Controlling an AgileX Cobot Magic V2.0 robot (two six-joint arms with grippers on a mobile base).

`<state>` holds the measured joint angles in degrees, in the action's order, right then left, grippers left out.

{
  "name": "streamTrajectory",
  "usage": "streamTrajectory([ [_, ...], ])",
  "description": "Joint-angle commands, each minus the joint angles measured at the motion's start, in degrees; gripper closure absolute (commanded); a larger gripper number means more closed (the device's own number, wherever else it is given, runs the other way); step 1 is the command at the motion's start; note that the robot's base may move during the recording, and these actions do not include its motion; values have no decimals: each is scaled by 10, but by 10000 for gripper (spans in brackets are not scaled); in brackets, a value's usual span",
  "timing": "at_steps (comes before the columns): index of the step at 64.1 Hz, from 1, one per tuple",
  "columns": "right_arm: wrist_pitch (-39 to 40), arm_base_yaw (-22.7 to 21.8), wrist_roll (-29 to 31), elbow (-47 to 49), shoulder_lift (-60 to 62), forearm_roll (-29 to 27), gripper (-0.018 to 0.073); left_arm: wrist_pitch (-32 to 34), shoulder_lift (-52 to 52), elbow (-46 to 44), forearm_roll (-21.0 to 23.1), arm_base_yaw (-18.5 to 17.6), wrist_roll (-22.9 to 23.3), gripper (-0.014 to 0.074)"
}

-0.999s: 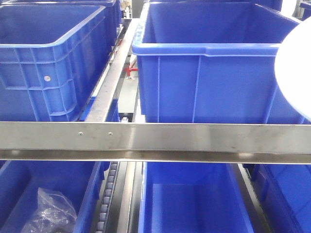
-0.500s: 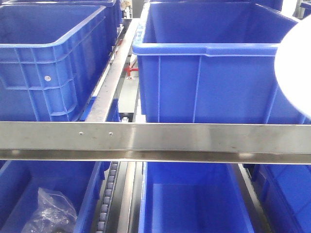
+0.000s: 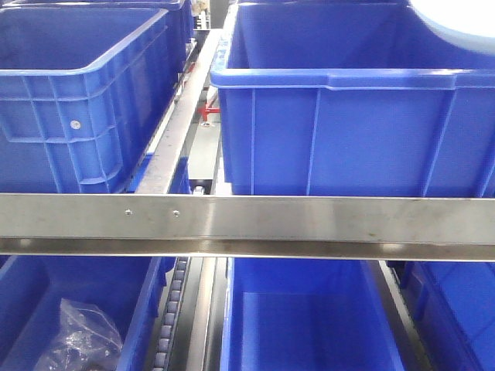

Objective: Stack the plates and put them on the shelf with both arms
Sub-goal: 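Lower the plate stack into the upper blue bin and open the right gripper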

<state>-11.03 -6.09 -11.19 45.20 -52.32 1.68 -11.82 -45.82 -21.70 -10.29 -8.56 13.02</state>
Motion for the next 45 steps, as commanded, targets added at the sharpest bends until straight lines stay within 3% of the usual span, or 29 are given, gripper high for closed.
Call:
streamTrajectory([
  [1, 76, 14, 1, 77, -67, -4, 512, 41, 0, -17, -1, 1, 4, 514],
  [14, 80, 69, 1, 235, -249, -4, 512, 41, 0, -17, -1, 1, 4, 514],
  [26, 72, 83, 1, 356, -384, -4, 498, 41, 0, -17, -1, 1, 4, 514],
  [30, 71, 83, 1, 389, -416, -4, 433, 41, 0, -17, -1, 1, 4, 514],
  [40, 75, 84, 1, 425, -452, -4, 48, 41, 0, -17, -1, 1, 4, 514],
  [45, 67, 84, 1, 425, -450, -4, 9, 41, 0, -17, -1, 1, 4, 514],
])
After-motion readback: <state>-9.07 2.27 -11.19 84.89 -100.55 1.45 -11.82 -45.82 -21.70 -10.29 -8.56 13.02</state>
